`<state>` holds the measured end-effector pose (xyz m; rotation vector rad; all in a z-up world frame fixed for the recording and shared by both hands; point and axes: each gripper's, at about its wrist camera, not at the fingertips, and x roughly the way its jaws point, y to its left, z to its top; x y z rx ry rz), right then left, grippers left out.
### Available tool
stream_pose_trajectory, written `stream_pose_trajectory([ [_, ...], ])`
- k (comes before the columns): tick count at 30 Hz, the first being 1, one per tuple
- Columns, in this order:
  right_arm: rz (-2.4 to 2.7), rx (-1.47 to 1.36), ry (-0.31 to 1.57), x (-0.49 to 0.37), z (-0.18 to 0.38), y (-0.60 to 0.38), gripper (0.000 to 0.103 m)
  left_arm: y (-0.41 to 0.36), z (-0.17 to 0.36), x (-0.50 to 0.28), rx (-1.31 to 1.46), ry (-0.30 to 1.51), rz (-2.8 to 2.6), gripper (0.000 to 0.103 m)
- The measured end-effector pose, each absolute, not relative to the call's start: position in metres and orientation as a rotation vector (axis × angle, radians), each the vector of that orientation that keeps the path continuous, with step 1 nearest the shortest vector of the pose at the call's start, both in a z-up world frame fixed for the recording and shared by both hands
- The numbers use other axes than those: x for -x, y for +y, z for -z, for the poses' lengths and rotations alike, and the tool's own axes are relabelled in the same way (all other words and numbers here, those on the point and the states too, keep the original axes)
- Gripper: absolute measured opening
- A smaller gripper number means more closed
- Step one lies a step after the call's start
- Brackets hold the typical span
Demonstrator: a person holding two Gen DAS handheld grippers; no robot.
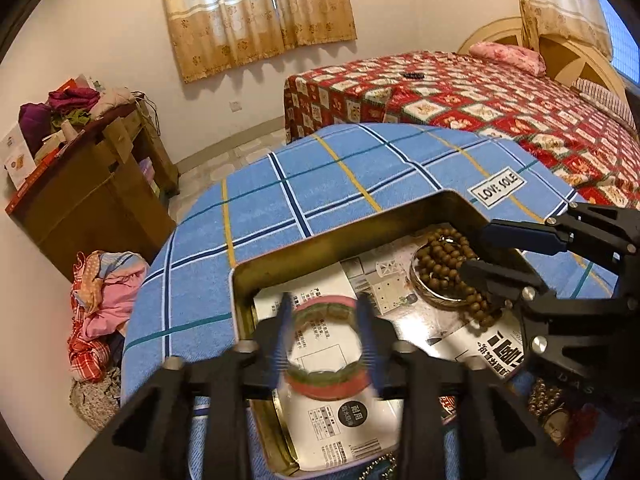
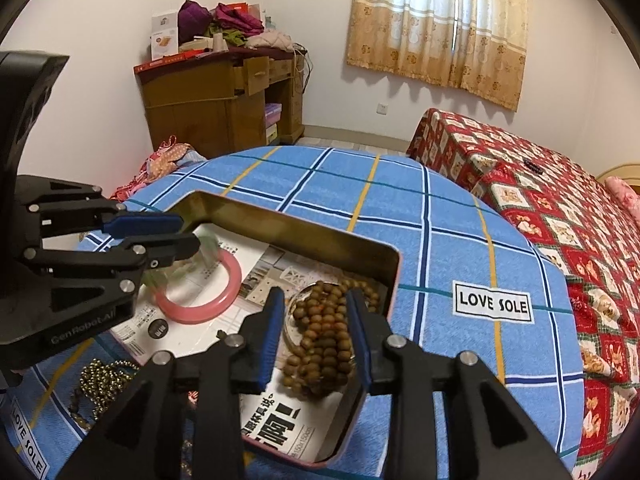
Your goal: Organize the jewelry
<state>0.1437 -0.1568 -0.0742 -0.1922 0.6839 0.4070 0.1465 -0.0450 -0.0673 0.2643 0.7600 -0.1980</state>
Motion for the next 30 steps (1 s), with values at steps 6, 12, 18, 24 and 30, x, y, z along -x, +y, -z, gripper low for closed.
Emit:
stream_pose_trajectory([
  [6, -0.397, 0.172, 0.676, -0.13, 0.069, -0.163, 0.055, -0.038, 0.058, -0.134, -0.258, 0.724, 0.181, 0.064],
  [12, -0.384, 0.151, 0.667, -0.112, 0.063, -0.169, 0.061, -0.026, 0.056, -0.124, -0.226, 0.726, 0.151, 0.064],
  [18, -0.38, 0.147, 0.661, -0.098, 0.062, -0.171, 0.068, -0.023, 0.056, -0.108, -0.205, 0.725, 0.151, 0.064],
  [24, -0.375, 0.139, 0.663, -0.08, 0.062, -0.177, 0.073, -0.015, 0.057, -0.087, -0.184, 0.726, 0.151, 0.064],
  [30, -0.352, 0.118, 0.68, -0.061, 0.07, -0.193, 0.076, 0.002, 0.069, -0.06, -0.175, 0.751, 0.128, 0.064],
])
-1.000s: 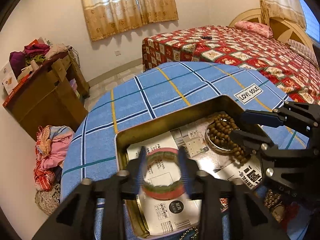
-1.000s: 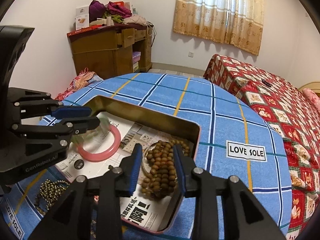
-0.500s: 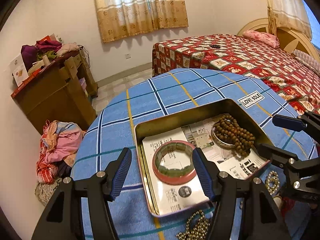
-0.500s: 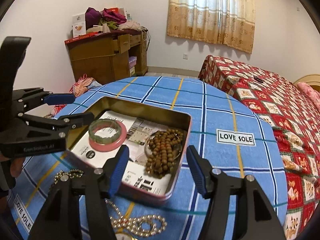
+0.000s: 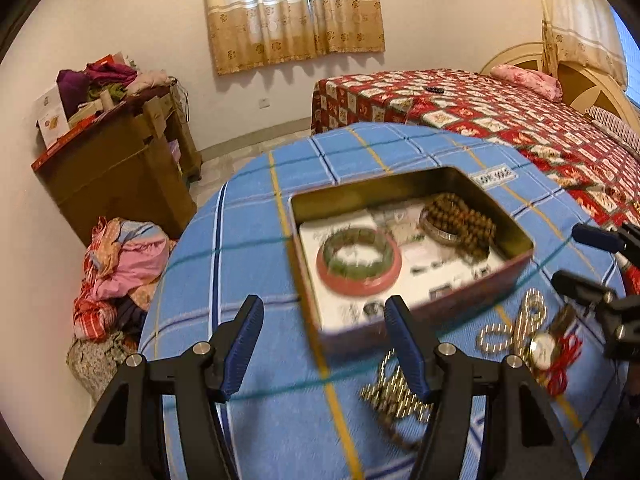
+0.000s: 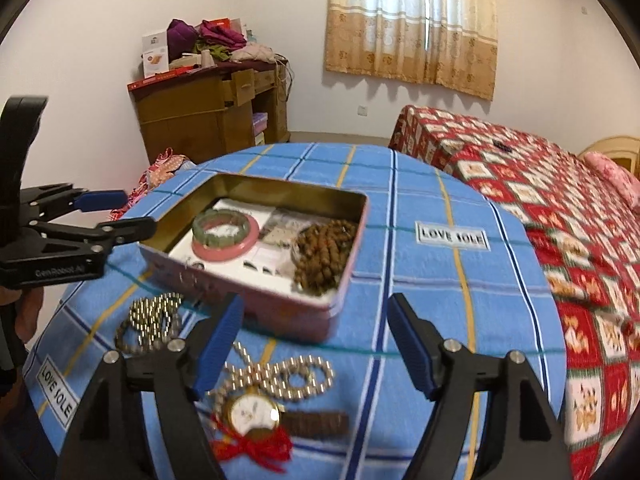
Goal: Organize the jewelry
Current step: 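Lower the left tool and grasp the dark bead chain beside the tin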
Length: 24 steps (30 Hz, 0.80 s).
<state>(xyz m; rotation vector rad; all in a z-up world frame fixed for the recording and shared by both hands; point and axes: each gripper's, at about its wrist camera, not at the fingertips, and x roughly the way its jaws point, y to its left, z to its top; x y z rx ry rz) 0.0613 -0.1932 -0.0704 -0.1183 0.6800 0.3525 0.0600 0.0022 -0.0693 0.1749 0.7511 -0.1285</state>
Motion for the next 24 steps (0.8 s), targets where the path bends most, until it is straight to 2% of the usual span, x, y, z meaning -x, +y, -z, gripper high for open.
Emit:
stream_pose_trajectory([
  [10, -0.328, 0.101, 0.716, -0.041, 0.091, -0.202, 0.077, 0.001, 0.1, -0.033, -0.139, 0.812, 0.152, 0.064],
  [22, -0.318, 0.105, 0.717, -0.034, 0.101, -0.199, 0.083, -0.027, 0.113, -0.039, -0.13, 0.836, 0.227, 0.062],
  [23, -0.315, 0.103, 0.719, -0.034, 0.102, -0.2, 0.083, -0.027, 0.113, -0.04, -0.126, 0.835, 0.232, 0.055],
  [24, -0.314, 0.101, 0.719, -0.034, 0.102, -0.2, 0.083, -0.028, 0.112, -0.04, -0.125, 0.835, 0.239, 0.039],
])
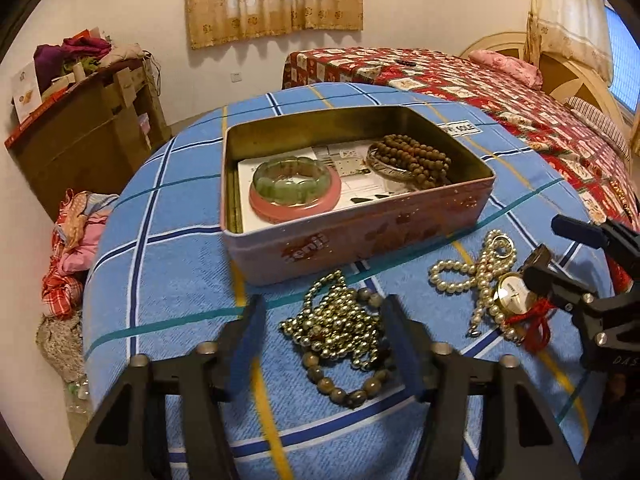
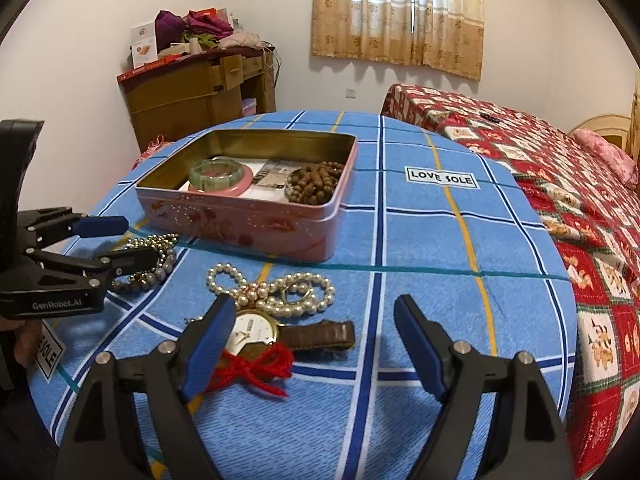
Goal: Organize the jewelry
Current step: 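Lower the left tool and grasp the dark bead chain beside the tin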
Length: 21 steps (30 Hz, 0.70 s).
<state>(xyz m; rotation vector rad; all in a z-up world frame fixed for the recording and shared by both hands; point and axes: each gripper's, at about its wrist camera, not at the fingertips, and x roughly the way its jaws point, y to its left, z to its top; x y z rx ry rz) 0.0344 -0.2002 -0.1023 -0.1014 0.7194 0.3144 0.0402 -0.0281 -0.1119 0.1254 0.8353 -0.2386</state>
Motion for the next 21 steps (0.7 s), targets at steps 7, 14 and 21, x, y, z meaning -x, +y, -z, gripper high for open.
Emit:
stream_pose_trajectory([
  [7, -0.311, 0.101, 0.722, -0.034, 0.104, -0.2, 0.085, -0.031, 0.107, -0.034, -0.129, 0.841, 0.284, 0.01],
  [14, -0.301, 0.089, 0.716, -0.034, 0.105, -0.204, 0.085, -0.008, 0.071, -0.025, -0.066, 0.76, 0.273, 0.007],
  [21, -0.298, 0.091, 0.716, -0.034, 0.105, -0.205, 0.085, 0.01, 0.042, -0.016, -0.044, 0.694, 0.249, 0.007],
])
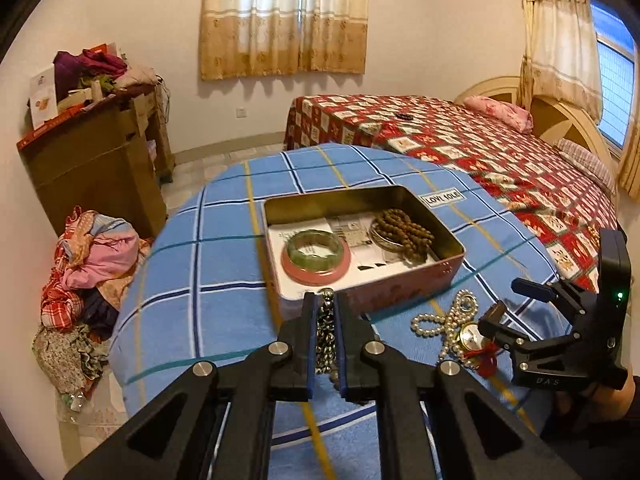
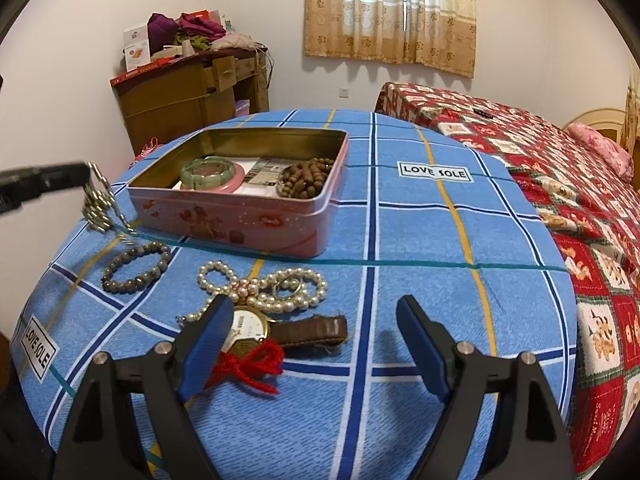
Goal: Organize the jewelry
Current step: 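Lower the left tool and grasp the dark bead chain beside the tin, then grasp the gold wristwatch with the right tool while the left tool holds the bead chain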
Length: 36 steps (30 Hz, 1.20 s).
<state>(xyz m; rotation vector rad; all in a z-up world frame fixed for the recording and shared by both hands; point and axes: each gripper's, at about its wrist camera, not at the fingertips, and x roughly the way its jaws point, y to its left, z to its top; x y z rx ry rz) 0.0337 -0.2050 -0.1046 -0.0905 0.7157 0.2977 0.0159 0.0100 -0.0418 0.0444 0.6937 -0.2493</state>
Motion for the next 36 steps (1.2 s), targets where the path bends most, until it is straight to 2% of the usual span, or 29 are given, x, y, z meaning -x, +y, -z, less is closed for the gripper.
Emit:
stream_pose_trajectory([
  [18, -0.318, 0.121, 0.789, -0.028, 0.116, -0.195, 0.086, 0.024, 0.086, -0.022, -0.051, 0.799, 0.222, 0.007],
  [27, -0.171, 0.071, 0.785, -0.039, 0.113, -0.234, 0.086, 0.022, 0.09, -0.022, -0.055, 0.809, 0.229, 0.007],
  [36, -0.318, 0.145, 0.778, -0.035, 0.111, -0.2, 0.086, 0.021, 0.091, -0.023, -0.055, 0.813, 0.231, 0.007],
])
